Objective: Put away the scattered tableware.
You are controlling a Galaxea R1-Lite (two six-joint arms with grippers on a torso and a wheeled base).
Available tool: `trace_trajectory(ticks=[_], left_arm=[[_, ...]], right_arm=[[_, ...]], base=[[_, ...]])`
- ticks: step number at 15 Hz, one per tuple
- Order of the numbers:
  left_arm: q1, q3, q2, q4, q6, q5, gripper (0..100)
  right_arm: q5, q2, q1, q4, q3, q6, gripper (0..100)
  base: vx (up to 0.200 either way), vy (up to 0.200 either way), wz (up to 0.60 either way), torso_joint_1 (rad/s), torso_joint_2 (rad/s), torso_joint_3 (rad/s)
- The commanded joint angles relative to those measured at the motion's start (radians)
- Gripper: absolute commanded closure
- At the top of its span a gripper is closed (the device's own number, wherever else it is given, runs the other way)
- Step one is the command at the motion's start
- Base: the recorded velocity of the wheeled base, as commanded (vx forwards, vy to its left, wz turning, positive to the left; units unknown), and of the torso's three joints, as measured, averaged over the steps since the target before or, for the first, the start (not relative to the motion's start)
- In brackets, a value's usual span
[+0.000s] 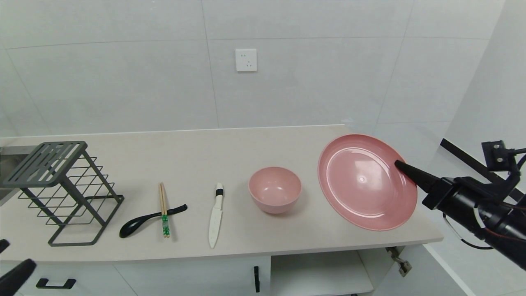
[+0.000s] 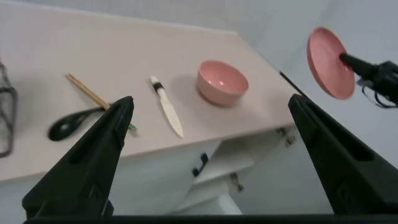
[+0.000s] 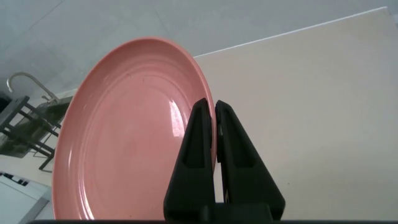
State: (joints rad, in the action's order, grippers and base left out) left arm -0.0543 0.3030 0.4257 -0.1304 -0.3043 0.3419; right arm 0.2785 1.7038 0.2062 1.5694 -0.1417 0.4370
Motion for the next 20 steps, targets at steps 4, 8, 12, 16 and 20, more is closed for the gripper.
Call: trace_trajectory(ticks=[4,8,12,16,20], left_arm=[[-0.079,0.019,0.317,-0.04,-0.001,0.06,0],[-0.133,0.041,0.518,-0.141,-0.001,0.058,0],[-0.194,0.105,0.725,-0.175,-0.004,0.048,0],[-0.246,0.168,0.956,-0.276,0.001,0.031,0],[-0.286,0.206,1.179,-0.485,0.001,-0.02,0]], right_arm=[[0.001,-0.006,0.01,0.001,0.021,-0.017,100],[0.001,-0.009,0.004,0.001,0.03,-0.047,100],[0.001,-0.029,0.006,0.001,0.047,-0.066,100],[0.001,-0.035,0.002,0.001,0.045,-0.067,100],[0.001,-0.033,-0.007,0.001,0.045,-0.081,100]], base=[[0.0,0.0,0.0,0.0,0.0,0.0],[0.0,0.0,0.0,0.0,0.0,0.0],[0.0,0.0,0.0,0.0,0.0,0.0],[0.0,0.0,0.0,0.0,0.0,0.0],[0.0,0.0,0.0,0.0,0.0,0.0]])
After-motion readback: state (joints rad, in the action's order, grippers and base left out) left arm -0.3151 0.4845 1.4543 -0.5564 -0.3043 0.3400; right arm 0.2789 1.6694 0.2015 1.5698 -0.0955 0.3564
